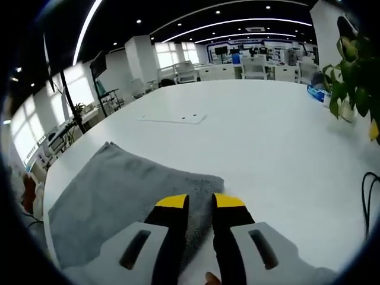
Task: Fold the towel on the table until its edges align and the towel forms a compact rectangular stack.
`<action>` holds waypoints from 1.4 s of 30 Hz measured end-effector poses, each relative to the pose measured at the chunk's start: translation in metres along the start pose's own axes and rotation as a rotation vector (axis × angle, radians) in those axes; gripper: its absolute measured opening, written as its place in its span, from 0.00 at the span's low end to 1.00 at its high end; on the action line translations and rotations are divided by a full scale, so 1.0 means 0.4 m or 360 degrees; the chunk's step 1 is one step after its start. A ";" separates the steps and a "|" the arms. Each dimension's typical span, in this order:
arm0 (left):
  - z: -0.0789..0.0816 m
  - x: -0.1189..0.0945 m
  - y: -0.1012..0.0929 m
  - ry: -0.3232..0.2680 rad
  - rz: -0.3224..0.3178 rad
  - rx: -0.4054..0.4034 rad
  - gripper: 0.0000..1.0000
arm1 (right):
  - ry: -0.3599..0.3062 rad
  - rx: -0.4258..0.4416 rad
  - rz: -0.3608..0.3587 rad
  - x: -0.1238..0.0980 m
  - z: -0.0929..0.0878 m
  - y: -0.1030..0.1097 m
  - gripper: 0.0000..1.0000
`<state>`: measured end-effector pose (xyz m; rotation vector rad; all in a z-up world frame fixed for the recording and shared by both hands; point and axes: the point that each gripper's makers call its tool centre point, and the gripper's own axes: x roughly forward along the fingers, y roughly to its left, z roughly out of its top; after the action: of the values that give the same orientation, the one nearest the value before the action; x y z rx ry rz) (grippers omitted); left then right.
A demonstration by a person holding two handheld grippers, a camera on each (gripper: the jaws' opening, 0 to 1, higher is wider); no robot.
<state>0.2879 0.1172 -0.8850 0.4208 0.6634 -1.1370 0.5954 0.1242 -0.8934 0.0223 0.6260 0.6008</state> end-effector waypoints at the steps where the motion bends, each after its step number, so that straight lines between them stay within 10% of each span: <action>1: 0.000 0.010 -0.014 0.0006 -0.0023 0.0021 0.21 | -0.0002 0.0005 -0.0004 0.001 -0.001 0.000 0.13; 25: -0.005 0.086 -0.030 0.0026 -0.0062 -0.0008 0.15 | -0.0019 0.0034 -0.0006 0.038 0.002 -0.032 0.11; 42: -0.007 0.090 -0.020 0.0037 -0.0010 -0.0007 0.11 | 0.0048 -0.0188 -0.0007 0.057 -0.022 -0.046 0.06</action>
<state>0.2892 0.0912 -0.9113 0.4290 0.6875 -1.1377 0.6150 0.1200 -0.9166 -0.0992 0.6189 0.6339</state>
